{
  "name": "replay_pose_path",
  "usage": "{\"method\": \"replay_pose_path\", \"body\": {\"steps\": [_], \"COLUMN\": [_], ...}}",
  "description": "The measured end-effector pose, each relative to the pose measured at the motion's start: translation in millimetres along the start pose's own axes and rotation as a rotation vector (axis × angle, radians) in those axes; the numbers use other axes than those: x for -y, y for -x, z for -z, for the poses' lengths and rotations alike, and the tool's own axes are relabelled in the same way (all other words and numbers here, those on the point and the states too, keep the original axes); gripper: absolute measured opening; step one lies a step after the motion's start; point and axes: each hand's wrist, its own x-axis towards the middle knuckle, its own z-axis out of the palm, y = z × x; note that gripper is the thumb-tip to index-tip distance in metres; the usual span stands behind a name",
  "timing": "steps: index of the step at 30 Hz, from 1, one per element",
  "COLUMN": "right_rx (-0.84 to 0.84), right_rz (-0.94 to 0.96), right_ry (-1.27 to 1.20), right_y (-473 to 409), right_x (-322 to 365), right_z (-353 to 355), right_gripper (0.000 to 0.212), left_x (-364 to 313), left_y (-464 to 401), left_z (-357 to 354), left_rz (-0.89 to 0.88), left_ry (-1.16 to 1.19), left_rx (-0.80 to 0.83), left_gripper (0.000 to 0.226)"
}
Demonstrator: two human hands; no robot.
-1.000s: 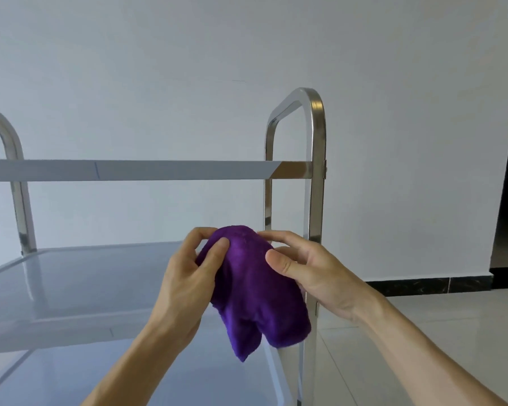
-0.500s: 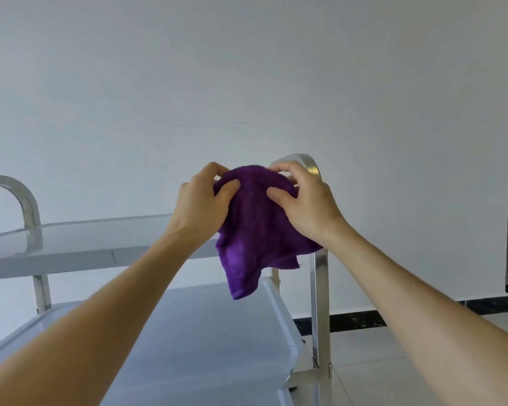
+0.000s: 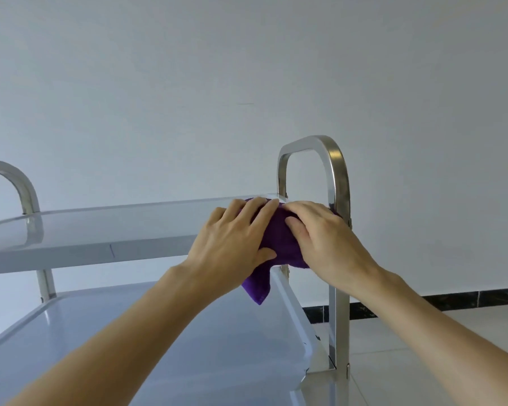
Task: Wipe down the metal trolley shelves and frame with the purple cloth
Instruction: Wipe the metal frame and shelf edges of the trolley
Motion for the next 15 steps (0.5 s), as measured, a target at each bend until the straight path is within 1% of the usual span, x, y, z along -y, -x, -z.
{"method": "replay_pose_path", "body": {"steps": [3, 6, 10, 13, 15], "right_rx": [-0.016, 0.025, 0.058, 0.063, 0.069], "right_rz": [0.034, 0.095, 0.191, 0.204, 0.169], "right_ry": [-0.029, -0.012, 0.093, 0.122, 0.097], "right_y": [-6, -17, -25, -24, -21], "right_x": [16, 42, 69, 63, 47], "right_z": [-11, -33, -57, -52, -39], "right_gripper": [0.029, 0.031, 0.032, 0.033, 0.034], "left_x": [19, 50, 79, 74, 57], "left_y": [17, 40, 66, 61, 48], "left_z": [6, 14, 16, 10, 4], "left_rz": [-0.015, 0.044, 0.102, 0.084, 0.060], "left_ry": [0.018, 0.025, -0.009, -0.008, 0.006], "left_rx": [0.001, -0.007, -0.057, -0.100, -0.132], "left_gripper": [0.074, 0.072, 0.068, 0.064, 0.063]}}
